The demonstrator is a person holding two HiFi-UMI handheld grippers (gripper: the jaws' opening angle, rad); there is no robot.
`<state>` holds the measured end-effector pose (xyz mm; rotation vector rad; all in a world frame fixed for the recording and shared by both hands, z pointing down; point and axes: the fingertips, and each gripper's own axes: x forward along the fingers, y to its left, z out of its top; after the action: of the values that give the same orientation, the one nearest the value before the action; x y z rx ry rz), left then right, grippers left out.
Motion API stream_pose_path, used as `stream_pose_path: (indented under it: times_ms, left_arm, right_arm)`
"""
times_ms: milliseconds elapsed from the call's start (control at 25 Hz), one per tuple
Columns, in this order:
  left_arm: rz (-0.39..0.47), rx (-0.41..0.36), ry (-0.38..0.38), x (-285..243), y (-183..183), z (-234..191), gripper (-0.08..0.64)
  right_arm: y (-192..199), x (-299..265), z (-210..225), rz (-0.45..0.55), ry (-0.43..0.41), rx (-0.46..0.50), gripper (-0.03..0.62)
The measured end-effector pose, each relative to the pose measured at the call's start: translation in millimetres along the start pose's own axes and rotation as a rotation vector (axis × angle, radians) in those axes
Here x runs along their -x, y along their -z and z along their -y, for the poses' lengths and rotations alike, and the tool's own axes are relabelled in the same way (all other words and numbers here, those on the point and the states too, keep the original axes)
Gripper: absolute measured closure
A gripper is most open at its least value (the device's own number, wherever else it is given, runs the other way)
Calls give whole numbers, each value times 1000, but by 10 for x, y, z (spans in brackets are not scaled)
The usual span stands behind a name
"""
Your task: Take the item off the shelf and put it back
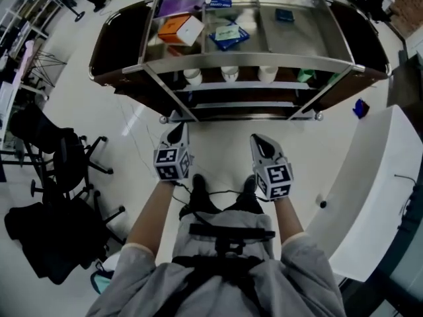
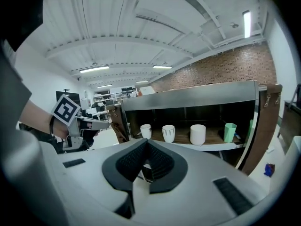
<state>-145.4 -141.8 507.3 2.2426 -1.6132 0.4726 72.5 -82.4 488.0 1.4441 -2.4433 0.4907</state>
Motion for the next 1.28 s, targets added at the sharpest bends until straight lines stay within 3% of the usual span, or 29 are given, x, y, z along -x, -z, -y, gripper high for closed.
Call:
stream_pose_path:
  times_ms: [160,480,920,1280]
  left_arm:
    - [-40,15,19,-359,-31,-143,552]
    - [-120,-16,37,-1075,107,-268,369]
    - [-179,87,-9,-2035,193,-557,136]
    - [-182,111,-77,-2575,179,-846,98]
  right_arm:
    - [35,-125,16,-5,40,-25,583]
    - [305,-468,9,-23,38,-89,583]
    - [686,-644,-49,-47,45,-156,583]
    - [904,-648,16,-74,65,-168,583]
